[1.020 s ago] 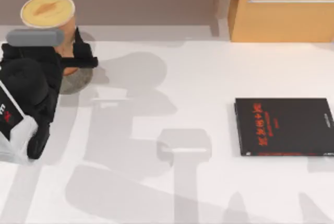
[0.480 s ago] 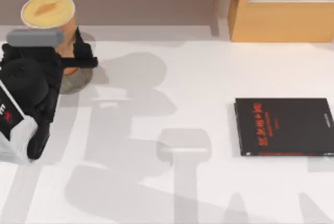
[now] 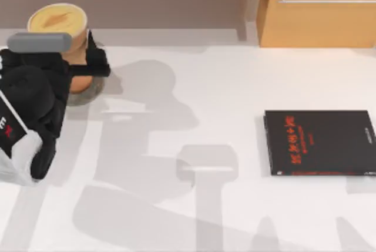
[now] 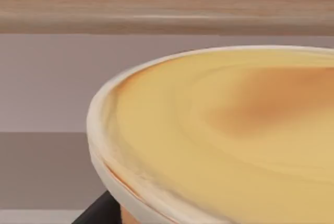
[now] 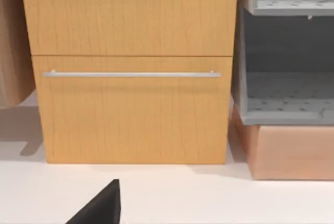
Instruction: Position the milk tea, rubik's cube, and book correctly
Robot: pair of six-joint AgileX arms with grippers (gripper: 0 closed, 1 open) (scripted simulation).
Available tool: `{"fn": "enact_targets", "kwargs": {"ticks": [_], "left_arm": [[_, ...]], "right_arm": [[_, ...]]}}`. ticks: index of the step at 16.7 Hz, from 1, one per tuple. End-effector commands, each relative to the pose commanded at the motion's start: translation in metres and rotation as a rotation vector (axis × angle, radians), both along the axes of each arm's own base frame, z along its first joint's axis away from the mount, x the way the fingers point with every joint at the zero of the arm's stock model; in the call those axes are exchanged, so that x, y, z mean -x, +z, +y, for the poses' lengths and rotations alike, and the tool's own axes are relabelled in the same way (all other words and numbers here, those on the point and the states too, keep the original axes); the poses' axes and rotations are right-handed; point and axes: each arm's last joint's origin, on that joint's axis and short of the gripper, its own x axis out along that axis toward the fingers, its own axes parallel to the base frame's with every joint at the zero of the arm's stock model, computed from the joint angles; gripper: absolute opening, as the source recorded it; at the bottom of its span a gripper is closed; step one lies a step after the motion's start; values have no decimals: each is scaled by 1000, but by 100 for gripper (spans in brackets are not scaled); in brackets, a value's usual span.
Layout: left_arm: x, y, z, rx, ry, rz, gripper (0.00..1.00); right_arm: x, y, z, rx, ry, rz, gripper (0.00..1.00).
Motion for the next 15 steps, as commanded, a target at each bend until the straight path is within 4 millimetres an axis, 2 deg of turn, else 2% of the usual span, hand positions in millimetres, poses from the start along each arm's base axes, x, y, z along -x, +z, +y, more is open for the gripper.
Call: {"fn": "enact_targets", "kwargs": {"ticks": [5, 11, 15], "left_arm": [[1, 0, 0, 0, -1, -1, 100], [29, 0, 0, 0, -1, 1, 100], [29, -1, 2, -1, 4, 4, 100]], "right_arm": [[0, 0, 0, 0, 0, 0, 100], [0, 0, 0, 0, 0, 0, 100], [0, 0, 0, 0, 0, 0, 100]]}}
